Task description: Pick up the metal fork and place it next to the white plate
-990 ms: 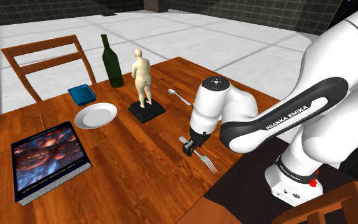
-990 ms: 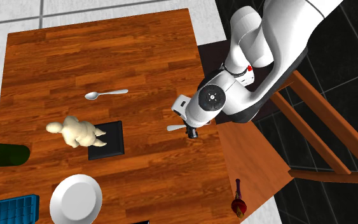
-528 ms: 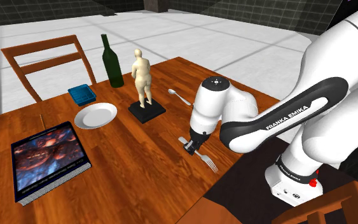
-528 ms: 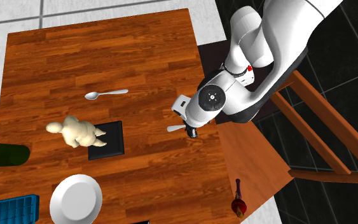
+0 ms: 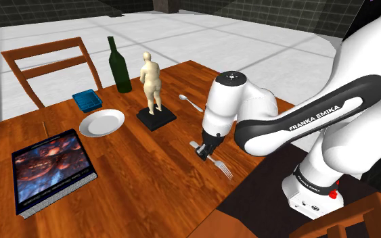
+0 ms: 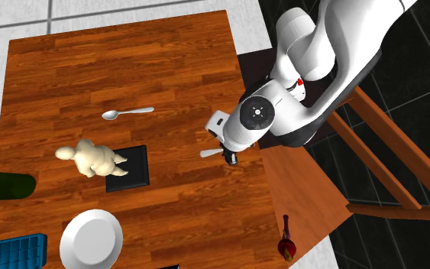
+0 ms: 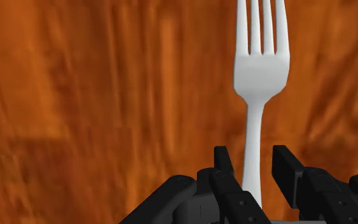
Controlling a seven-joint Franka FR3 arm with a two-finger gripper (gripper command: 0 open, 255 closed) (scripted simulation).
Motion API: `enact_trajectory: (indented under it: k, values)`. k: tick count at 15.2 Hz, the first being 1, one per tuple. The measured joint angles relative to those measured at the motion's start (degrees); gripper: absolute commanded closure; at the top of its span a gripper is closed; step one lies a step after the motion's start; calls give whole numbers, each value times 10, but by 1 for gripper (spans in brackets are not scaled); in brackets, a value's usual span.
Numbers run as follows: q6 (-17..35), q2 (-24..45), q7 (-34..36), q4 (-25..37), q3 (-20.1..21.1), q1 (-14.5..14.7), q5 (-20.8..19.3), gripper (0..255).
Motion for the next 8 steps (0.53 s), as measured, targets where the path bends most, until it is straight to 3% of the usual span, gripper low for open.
enact_trajectory:
  k: [8]
  values:
    - [-77,-53,-17,26,-28,15,10,255]
